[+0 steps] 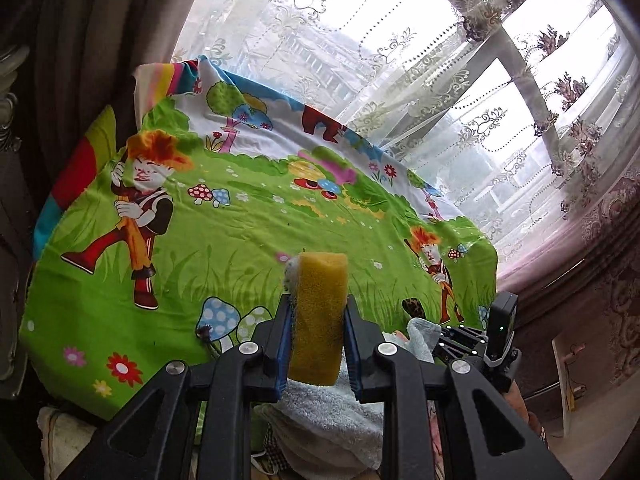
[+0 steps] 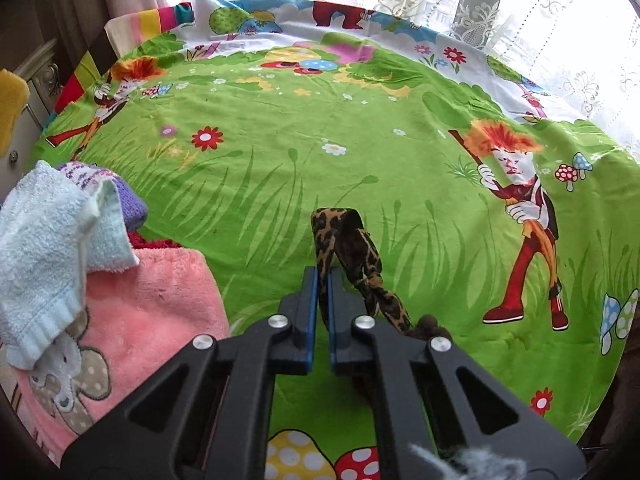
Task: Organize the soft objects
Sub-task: 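Grasp the leopard-print fabric strip with the right tool, then carry the leopard strip toward the box while the left tool carries the yellow sponge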
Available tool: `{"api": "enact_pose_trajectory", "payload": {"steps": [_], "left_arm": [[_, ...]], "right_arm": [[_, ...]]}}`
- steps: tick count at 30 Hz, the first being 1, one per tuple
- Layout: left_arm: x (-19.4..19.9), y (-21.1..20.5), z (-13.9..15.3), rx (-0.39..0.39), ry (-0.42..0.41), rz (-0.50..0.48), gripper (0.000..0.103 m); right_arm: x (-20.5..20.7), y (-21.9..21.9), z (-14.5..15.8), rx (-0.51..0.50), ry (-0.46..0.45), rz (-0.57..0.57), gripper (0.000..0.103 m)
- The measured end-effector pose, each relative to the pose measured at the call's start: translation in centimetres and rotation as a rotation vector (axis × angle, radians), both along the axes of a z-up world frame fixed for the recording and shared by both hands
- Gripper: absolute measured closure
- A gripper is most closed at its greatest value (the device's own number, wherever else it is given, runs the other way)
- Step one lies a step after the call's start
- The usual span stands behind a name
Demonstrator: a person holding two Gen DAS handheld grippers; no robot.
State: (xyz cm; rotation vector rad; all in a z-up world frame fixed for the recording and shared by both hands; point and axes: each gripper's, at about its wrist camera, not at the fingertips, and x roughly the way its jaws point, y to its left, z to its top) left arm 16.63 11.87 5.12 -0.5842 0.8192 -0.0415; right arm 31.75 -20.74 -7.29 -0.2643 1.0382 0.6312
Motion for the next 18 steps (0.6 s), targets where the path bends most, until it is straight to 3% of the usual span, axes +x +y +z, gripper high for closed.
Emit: {"api": "enact_pose_trajectory", "payload": {"steps": [7,18], "left_arm": [[-0.8,-2.1,1.1,-0.033,-0.032,-0.054,0.079],[-2.6,-13.2,1.7,-0.102,-0.044,-0.338,0.079]], "right_arm": [[-1.5,-3.2,4.0,0.073,-0.029,-0.055,0.096],[-7.0,-11.0,8.9,0.131,-0.071,-0.158,0.096]]}}
